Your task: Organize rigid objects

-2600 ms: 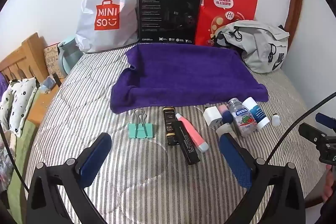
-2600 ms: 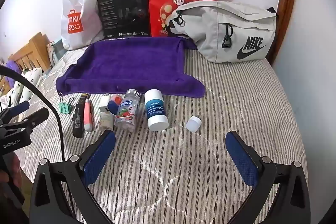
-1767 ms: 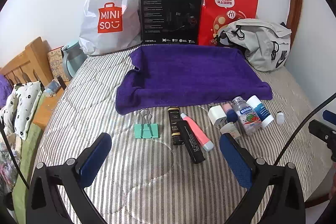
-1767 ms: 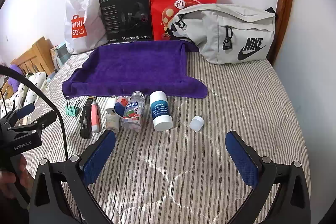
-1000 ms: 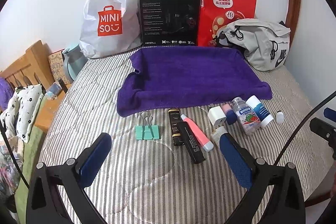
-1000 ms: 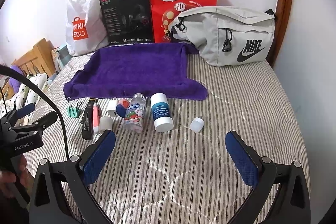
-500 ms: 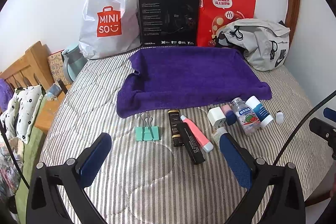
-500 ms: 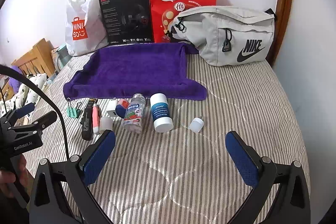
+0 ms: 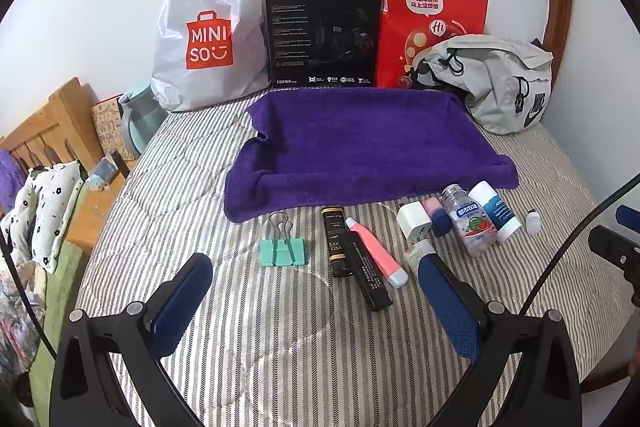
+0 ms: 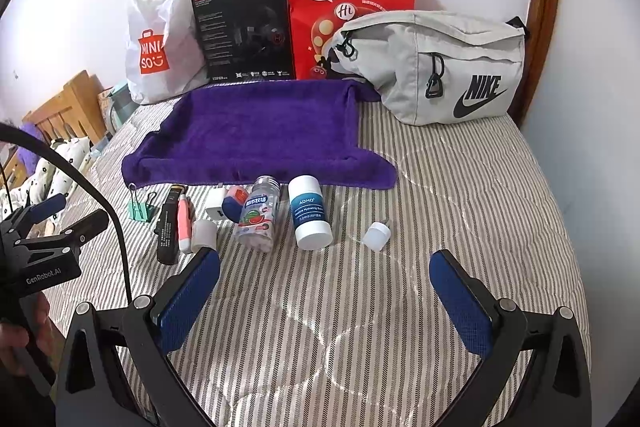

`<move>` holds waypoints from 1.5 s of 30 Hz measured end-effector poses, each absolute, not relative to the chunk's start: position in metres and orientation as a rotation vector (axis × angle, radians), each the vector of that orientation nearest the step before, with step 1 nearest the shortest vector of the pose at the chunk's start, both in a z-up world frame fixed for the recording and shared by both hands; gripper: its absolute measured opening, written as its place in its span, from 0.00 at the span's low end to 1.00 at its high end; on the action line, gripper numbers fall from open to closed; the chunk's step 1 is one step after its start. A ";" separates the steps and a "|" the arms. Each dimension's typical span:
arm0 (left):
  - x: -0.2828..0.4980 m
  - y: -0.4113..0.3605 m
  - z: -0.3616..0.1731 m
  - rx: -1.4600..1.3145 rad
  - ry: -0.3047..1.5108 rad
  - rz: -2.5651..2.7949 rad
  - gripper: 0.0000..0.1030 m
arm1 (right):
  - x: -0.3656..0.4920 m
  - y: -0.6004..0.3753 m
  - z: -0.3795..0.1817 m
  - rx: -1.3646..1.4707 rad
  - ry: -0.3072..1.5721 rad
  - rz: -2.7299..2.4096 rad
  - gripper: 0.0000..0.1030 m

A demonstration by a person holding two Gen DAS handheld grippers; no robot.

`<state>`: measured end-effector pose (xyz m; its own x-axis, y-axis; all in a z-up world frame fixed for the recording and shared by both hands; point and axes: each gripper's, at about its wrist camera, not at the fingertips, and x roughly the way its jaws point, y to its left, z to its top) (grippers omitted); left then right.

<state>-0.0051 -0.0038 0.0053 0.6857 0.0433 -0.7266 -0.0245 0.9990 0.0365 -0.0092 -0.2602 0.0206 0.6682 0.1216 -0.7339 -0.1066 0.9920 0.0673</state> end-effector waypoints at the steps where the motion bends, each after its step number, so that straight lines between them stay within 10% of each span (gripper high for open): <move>1: -0.005 -0.004 0.005 0.024 0.815 0.038 1.00 | -0.009 -0.259 0.020 0.019 0.830 0.129 1.00; 45: 0.053 0.044 -0.061 -0.016 0.936 0.080 0.99 | 0.017 -0.286 -0.017 0.043 0.909 0.074 1.00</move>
<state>0.0530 0.0440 -0.0606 0.5900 0.0619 -0.8051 -0.0756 0.9969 0.0212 0.0173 -0.2859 -0.0173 0.6122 0.0830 -0.7864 -0.0462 0.9965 0.0692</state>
